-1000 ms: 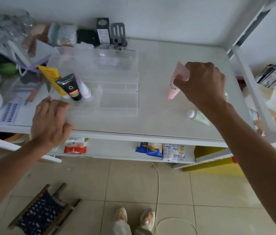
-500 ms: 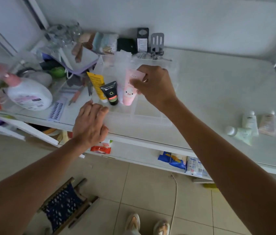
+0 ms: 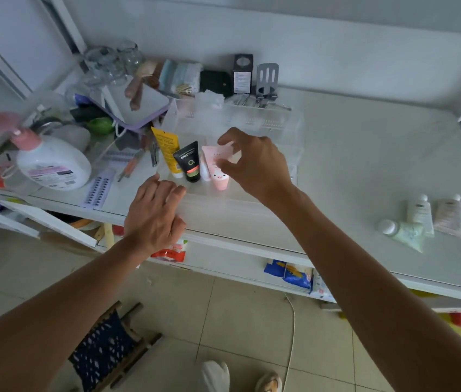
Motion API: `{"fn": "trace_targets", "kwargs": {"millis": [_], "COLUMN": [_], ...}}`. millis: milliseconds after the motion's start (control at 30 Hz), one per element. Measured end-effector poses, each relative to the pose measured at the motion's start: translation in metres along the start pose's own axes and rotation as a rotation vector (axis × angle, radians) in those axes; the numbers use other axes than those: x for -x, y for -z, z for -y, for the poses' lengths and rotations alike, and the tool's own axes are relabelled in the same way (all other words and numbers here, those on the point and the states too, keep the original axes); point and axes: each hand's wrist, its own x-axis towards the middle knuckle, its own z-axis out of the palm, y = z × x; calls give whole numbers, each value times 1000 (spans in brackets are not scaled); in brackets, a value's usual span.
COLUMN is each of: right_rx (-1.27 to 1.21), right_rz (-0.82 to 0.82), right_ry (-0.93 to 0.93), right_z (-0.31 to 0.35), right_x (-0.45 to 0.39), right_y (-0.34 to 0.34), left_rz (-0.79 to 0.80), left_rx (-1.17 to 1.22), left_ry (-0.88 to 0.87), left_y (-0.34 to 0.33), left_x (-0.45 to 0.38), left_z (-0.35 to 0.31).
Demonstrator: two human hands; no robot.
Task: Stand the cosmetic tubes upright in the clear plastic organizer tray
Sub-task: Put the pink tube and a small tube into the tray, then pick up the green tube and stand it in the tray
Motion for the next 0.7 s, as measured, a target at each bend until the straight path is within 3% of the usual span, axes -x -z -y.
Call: {"fn": "trace_targets", "kwargs": {"millis": [100,233,367,500,600,700], "right_rx": [7,116,475,880,859,852], "right_rz": [-102,-247,-27,206,194,36], "right_ry": [-24,-246,-511,-619,-701,-751], "right_z": [-9,-46,-103,-130,-129,-114], "right_x": [19,45,82,120,132,131], "right_y": [23,63,103,108,98,90], "left_rz": [-59,-120,-170,-165,-132,-98], "left_rx": [16,21,26,28,50,54], "left_ry": [-10,-38,-51,-47,-52,-49], "left_y": [-5,-9,-10,-6,-4,-4], "left_x": [2,3,4,6,6,7], "left_z": [0,3,7,9,11,11]}}
